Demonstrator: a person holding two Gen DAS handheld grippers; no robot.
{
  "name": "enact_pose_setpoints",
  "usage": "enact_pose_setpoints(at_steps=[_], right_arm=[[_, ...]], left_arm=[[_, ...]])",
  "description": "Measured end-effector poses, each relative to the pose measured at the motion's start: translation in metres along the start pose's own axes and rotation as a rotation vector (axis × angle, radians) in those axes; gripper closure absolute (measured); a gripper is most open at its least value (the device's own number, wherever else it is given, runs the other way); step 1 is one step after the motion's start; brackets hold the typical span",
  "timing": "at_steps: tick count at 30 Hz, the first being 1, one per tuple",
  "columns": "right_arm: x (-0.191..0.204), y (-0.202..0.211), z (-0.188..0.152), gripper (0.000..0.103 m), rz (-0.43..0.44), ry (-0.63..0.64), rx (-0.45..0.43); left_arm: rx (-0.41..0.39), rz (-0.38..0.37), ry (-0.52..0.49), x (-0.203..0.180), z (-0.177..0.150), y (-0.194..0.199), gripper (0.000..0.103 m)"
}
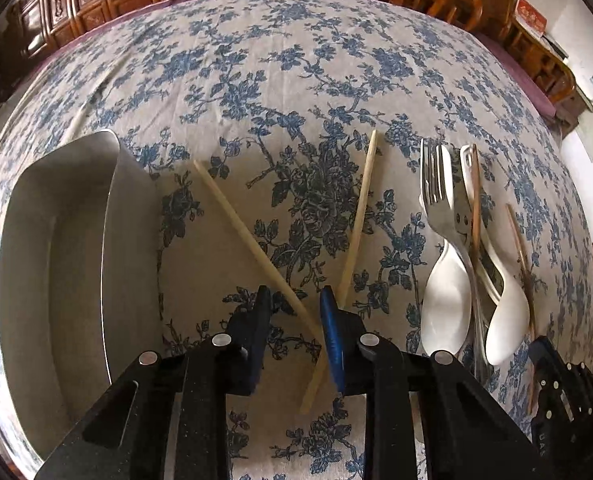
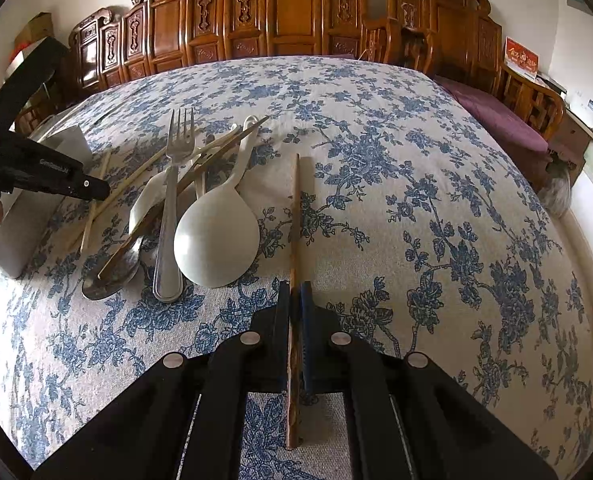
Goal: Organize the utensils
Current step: 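Grasp a light bamboo chopstick with the left gripper while the right lifts its chopstick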
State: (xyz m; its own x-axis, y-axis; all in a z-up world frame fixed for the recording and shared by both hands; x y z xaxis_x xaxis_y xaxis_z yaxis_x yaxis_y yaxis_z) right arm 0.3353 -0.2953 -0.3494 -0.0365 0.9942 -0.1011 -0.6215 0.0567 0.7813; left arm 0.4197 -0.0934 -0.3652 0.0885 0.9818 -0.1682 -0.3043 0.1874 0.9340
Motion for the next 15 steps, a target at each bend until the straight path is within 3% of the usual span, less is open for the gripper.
enact_pose_setpoints(at_steps=[2, 7, 15], right_arm=[[0.0, 0.0, 0.0, 0.097, 0.001, 0.0, 0.003], [0.001, 0.001, -0.001, 0.097, 0.039, -0.025, 0.033], [0.0, 0.033, 0.014, 0.097, 0.033, -0.025, -0.032]], left_arm=[[-0.005, 0.002, 0.001, 0.0, 0.001, -0.001, 0.098], [-0.028, -0.025, -0.03, -0.006, 0.001, 0.009, 0.099], [-0.124, -0.066, -0.08, -0.02, 0.005, 0.056, 0.099]])
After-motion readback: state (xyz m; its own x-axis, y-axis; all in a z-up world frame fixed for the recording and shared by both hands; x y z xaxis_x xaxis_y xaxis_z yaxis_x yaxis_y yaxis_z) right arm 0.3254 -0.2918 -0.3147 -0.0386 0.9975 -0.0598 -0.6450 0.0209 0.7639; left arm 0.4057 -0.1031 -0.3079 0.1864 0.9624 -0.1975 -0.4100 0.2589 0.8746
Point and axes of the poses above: each gripper's, at about its wrist camera, not at the fingertips, and y roughly against the way its jaws point, x to its left, z to its top, the point moved 10 cm from there along -y, roughly the way its jaws point, and after that the axes turned 7 degrees about -z, right-handed, at the moved point
